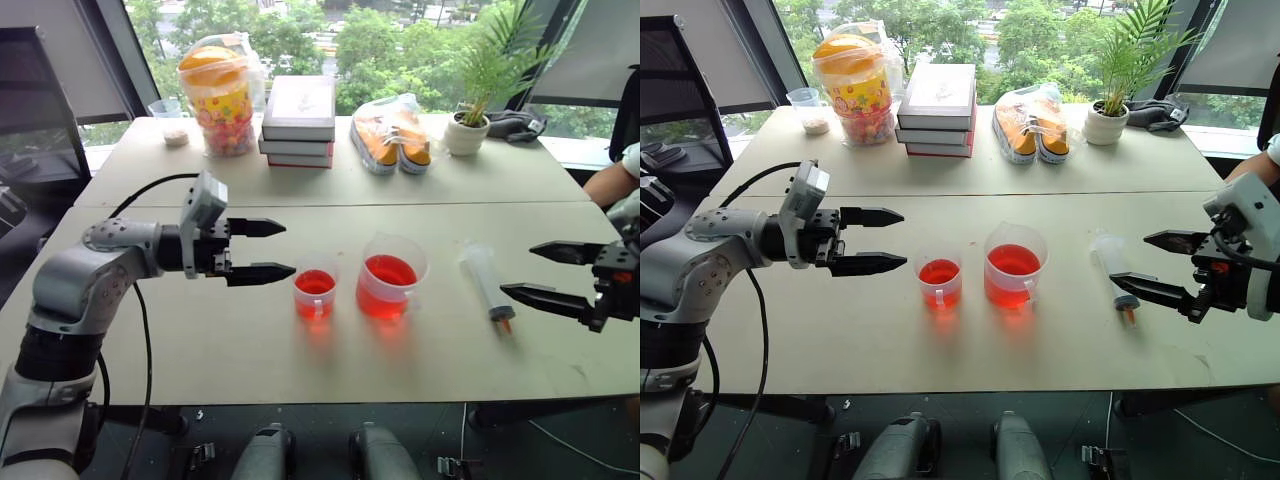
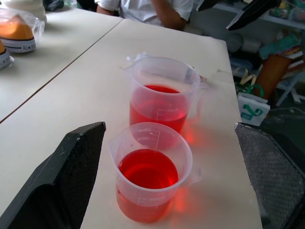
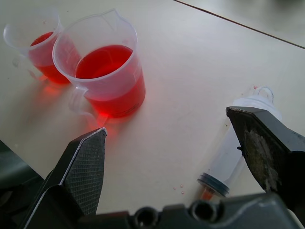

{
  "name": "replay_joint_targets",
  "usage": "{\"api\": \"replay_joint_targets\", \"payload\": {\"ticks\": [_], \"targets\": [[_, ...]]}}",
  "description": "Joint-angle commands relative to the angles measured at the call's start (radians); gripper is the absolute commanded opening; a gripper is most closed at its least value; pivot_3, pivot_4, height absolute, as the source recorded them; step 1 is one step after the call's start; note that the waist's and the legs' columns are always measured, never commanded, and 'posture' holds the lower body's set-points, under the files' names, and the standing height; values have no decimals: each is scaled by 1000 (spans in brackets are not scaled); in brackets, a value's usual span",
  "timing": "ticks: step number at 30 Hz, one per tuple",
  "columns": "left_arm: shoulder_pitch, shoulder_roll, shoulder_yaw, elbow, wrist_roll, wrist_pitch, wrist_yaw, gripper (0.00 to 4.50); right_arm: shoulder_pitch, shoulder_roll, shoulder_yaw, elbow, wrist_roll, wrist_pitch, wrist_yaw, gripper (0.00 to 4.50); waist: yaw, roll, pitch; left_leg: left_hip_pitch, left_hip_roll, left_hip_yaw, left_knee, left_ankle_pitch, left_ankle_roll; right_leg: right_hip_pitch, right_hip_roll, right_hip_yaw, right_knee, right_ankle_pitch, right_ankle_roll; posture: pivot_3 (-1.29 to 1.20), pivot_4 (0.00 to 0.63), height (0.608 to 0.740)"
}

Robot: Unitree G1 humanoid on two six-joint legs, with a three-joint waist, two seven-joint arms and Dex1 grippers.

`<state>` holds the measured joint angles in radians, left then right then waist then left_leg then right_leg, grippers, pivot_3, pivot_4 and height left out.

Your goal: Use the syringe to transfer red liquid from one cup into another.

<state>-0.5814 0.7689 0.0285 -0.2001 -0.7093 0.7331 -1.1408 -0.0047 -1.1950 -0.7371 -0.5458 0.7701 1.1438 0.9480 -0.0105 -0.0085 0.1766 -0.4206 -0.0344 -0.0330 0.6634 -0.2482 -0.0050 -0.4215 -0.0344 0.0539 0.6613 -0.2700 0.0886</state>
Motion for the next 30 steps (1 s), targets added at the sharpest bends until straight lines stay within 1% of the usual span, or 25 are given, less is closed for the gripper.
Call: {"api": "replay_joint_targets", "payload": {"ticks": [1,2,6,12,18,24,30], "targets": [[2,13,26,-16,-5,-14,-8,4500,-2,-1,-45,-15,-2,-4,-11,4446,0,0,0,0,0,0,0,0,0,0,0,0,0,0,0,0,150,740],[1,15,22,-15,3,-21,-10,4500,-2,1,-47,-17,-1,-2,-15,4446,0,0,0,0,0,0,0,0,0,0,0,0,0,0,0,0,150,740],[-30,-3,35,-4,-38,9,-9,4500,0,10,-54,-36,10,12,-31,4446,1,0,0,0,0,0,0,0,0,0,0,0,0,0,0,0,150,740],[-35,-8,19,12,-18,-11,-8,4500,-7,19,-60,-60,37,45,-59,4446,0,0,0,0,0,0,0,0,0,0,0,0,0,0,0,0,150,740],[-34,-13,18,4,-18,-12,-1,4500,-23,-8,-34,-39,34,46,-64,4446,0,0,0,0,0,0,0,0,0,0,0,0,0,0,0,0,150,740],[-16,-27,9,-16,-22,-8,9,4500,-28,-44,-42,-16,34,63,-50,4446,1,0,0,0,0,0,0,0,0,0,0,0,0,0,0,0,150,740],[-13,-21,9,-17,-23,-4,7,4500,-21,-43,-14,-2,18,44,-48,4446,0,0,0,0,0,0,0,0,0,0,0,0,0,0,0,0,150,740]]}}
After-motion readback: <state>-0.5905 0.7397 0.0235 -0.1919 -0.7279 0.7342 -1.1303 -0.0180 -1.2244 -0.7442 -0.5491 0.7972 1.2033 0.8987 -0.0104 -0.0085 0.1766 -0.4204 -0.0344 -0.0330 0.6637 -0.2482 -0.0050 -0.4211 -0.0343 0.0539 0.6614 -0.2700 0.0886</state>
